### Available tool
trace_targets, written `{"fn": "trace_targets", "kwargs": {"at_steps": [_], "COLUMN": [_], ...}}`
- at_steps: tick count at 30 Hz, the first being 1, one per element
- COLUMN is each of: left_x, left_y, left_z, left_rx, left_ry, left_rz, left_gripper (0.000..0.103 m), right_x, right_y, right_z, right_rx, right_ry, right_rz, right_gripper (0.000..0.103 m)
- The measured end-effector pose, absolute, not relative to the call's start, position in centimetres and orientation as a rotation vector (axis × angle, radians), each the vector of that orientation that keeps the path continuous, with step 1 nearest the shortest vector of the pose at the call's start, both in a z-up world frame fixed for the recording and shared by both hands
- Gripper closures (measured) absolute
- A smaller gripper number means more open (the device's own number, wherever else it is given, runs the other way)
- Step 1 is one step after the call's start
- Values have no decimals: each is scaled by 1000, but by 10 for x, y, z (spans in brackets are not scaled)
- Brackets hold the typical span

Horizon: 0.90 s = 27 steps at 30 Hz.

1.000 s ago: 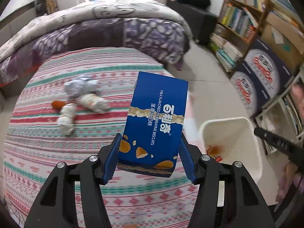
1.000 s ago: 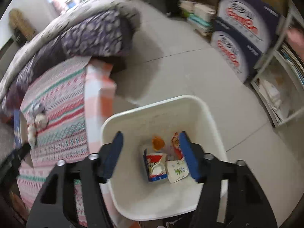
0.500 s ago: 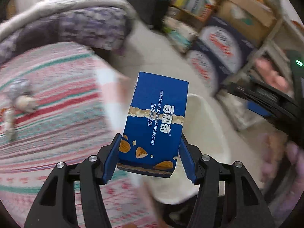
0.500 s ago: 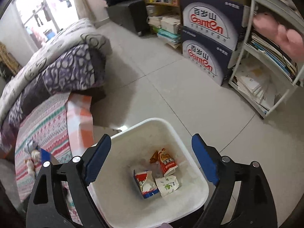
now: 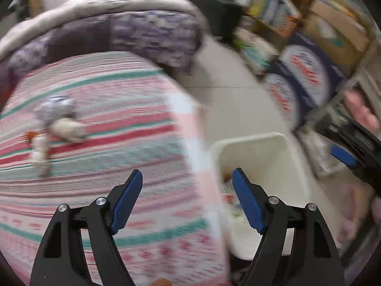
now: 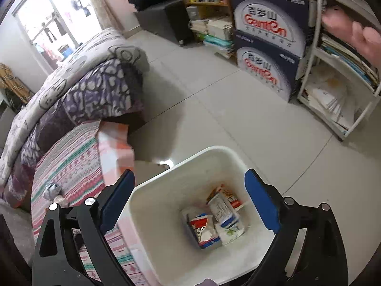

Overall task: Collect trash
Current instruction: 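Drop the blue biscuit box into the white bin by opening the left gripper, then grasp a white tissue bundle with left gripper while right gripper grasps another tissue bundle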

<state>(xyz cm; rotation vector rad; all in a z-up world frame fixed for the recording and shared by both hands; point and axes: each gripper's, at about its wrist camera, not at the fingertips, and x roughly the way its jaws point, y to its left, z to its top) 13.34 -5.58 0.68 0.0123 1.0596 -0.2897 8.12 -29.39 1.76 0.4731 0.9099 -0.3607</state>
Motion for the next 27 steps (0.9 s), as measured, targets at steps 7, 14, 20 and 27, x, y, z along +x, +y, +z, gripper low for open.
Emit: {"fn": "trace_targets", "kwargs": {"at_steps": [7, 14, 20, 27], "left_x": [178, 210, 227, 229], "left_y": [26, 96, 113, 123], "left_z": [-18, -51, -79, -78], "left_rx": [121, 99, 85, 2], "left_ry": [1085, 1143, 1198, 1183], "left_rz": [110, 246, 232, 164], "left_gripper": [27, 27, 37, 67], "right_x": [103, 117, 128, 132], "right_y": [-235, -189, -163, -147], "right_z": [12, 3, -5, -11], "right_rx": [367, 261, 234, 213], "right_ry": [957, 996, 1029, 1049], "right_rz": [-244, -168, -126, -98], "right_gripper": [12, 12, 12, 12]}}
